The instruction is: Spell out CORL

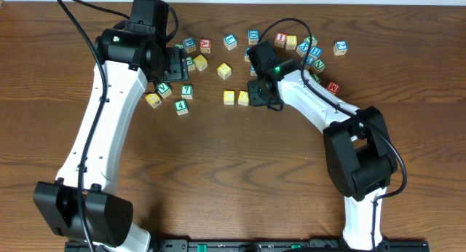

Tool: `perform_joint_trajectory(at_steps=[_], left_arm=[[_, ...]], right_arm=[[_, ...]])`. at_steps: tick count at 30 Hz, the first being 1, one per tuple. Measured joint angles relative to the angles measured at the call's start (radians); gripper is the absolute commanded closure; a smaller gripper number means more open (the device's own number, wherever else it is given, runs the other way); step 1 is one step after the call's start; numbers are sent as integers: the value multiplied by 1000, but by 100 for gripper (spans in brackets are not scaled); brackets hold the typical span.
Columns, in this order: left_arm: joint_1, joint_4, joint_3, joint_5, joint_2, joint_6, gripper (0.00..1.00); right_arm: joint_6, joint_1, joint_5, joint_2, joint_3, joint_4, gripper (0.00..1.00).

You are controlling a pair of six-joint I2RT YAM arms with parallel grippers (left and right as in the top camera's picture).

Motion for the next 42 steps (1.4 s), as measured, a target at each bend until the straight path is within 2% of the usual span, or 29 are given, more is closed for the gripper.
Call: perform_joint_trajectory(at_steps=[15, 22, 26, 33, 36, 42], left_arm=[[0, 0, 0, 0, 0, 0, 20], [0, 0, 0, 0, 0, 0, 20], [0, 0, 0, 0, 0, 0, 20], [0, 0, 0, 0, 0, 0, 20], [0, 0, 0, 0, 0, 0, 20], [0, 0, 0, 0, 0, 0, 20]], right_arm=[[3, 5, 27, 0, 0, 7, 68], [3, -6, 37, -17, 58, -108, 58], [3, -9, 37, -92, 126, -108, 55], [45, -18, 42, -117, 156, 9, 51], [60, -22, 45, -86, 156, 77, 47], [69, -23, 45, 20, 156, 199, 48]])
